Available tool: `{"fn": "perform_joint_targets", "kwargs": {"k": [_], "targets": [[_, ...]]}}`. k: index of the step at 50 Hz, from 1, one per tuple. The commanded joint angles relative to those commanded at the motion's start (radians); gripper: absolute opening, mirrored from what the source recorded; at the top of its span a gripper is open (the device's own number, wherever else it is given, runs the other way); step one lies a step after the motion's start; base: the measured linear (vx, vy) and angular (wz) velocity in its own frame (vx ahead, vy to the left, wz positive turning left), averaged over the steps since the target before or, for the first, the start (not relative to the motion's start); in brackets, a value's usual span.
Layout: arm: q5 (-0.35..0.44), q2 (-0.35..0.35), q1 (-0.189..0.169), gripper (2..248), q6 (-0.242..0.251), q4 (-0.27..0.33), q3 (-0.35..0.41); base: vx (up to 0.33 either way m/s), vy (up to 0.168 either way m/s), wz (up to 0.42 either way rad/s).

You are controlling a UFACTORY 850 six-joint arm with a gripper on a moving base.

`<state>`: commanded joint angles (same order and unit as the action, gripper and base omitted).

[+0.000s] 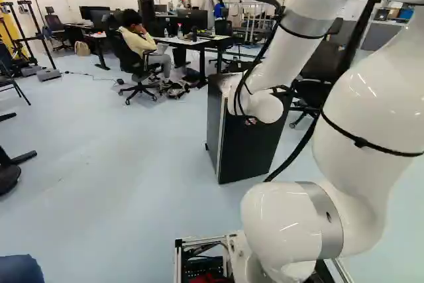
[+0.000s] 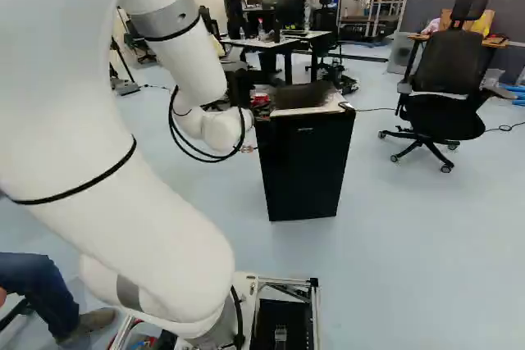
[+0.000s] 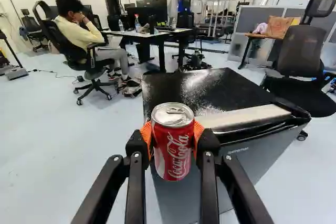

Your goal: Grab a drink from the fridge

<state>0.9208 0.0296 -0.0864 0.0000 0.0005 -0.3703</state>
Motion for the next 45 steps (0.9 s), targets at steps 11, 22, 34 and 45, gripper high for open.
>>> {"fn": "perform_joint_targets", "kwargs": {"k": [11, 22, 34, 45], "targets": [[-0.014, 0.071, 0.025, 97, 0.0, 0.0, 0.081, 0.0, 0.0, 0.0], [-0.025, 0.13, 0.045, 97, 0.0, 0.0, 0.148, 0.0, 0.0, 0.0], [-0.035, 0.182, 0.063, 97, 0.0, 0.0, 0.206, 0.0, 0.0, 0.0], [-0.042, 0.216, 0.075, 97, 0.0, 0.0, 0.245, 0.0, 0.0, 0.0]]}}
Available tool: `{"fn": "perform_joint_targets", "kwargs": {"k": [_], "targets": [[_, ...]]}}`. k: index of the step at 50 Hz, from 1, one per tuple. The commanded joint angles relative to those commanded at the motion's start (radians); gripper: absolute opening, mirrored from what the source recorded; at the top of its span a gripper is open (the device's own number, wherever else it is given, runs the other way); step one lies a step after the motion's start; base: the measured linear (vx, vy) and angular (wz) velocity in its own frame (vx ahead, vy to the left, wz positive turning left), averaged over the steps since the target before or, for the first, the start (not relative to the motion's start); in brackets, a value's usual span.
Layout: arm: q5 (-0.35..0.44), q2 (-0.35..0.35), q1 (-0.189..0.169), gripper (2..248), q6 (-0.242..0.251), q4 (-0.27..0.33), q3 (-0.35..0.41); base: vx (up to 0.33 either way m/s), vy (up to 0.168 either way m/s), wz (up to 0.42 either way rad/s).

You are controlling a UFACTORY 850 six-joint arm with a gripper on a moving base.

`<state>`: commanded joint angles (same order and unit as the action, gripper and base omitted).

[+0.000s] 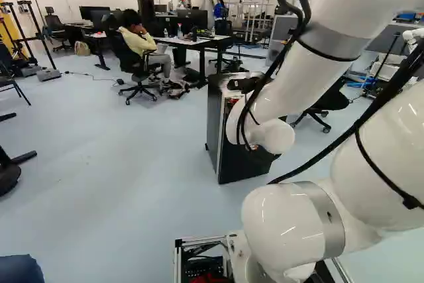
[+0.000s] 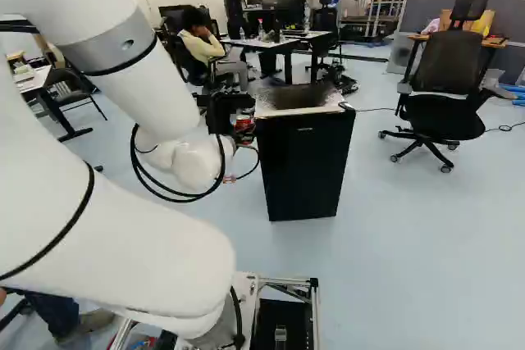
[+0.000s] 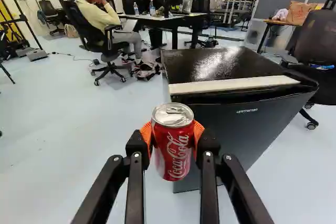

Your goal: Grab a drink from the fridge

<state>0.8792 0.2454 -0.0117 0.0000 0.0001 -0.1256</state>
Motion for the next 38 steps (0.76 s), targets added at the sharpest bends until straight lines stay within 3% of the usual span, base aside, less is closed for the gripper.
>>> {"fn": "perform_joint_targets", "kwargs": {"k": [38], "targets": [[-0.007, 0.034, 0.012, 97, 0.0, 0.0, 0.038, 0.0, 0.0, 0.0]]}}
